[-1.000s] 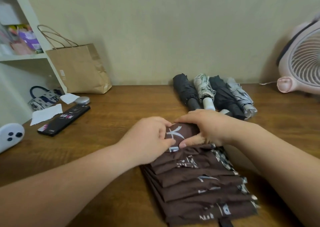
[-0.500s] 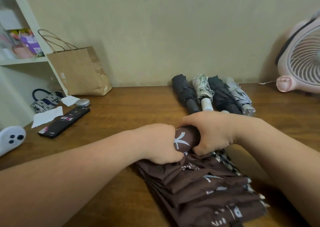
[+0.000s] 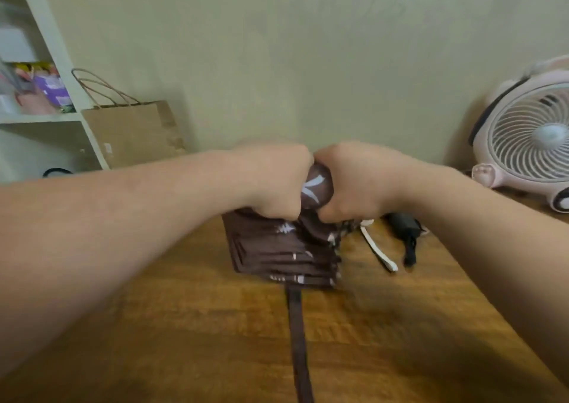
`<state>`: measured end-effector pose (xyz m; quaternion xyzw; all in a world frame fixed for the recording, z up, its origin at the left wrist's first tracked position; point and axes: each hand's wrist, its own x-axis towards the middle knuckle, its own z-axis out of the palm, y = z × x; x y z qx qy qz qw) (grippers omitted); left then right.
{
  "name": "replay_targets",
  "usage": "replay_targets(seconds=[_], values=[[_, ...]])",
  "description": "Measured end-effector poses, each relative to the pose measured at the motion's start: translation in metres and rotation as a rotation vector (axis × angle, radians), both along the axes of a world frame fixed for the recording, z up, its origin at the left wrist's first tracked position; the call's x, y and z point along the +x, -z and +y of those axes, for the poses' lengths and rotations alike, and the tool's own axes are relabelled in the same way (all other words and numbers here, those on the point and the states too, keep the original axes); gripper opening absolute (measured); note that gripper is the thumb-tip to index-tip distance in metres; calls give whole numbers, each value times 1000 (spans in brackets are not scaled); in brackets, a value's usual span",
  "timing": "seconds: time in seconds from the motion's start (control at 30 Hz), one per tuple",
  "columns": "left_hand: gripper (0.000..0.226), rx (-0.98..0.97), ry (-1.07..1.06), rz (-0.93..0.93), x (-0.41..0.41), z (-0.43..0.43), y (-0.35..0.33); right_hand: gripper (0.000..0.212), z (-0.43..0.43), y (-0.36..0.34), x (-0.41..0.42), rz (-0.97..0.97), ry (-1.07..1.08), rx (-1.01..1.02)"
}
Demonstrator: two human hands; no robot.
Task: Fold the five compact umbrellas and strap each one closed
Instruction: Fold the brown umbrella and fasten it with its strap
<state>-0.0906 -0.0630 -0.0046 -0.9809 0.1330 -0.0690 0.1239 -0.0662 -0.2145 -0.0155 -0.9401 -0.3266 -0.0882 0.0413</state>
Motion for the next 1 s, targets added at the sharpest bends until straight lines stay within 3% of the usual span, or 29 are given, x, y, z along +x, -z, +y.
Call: replay_targets(seconds=[0.1, 0.23, 0.37, 0.47, 0.63, 0.83, 1.0], values=[[26, 34, 21, -168, 1, 6, -40, 33, 5, -36, 2, -131, 58, 42], [22, 3, 52, -188, 1, 15, -51, 25, 12, -51, -5, -183, 69, 46], [20, -34, 52, -239, -11, 16, -16, 26, 15, -23, -15, -214, 114, -21], [35, -36, 80, -300, -26, 16, 44, 34, 14, 30, -29, -277, 125, -94], [67, -11, 129, -249, -51, 24, 124, 33, 13, 94, -47, 39, 96, -124], [53, -49, 108, -241, -36, 32, 111, 34, 22, 81, -32, 88, 89, -82], [41, -26, 163, -345, -29, 36, 98, 27, 31, 59, -29, 118, 93, -31]])
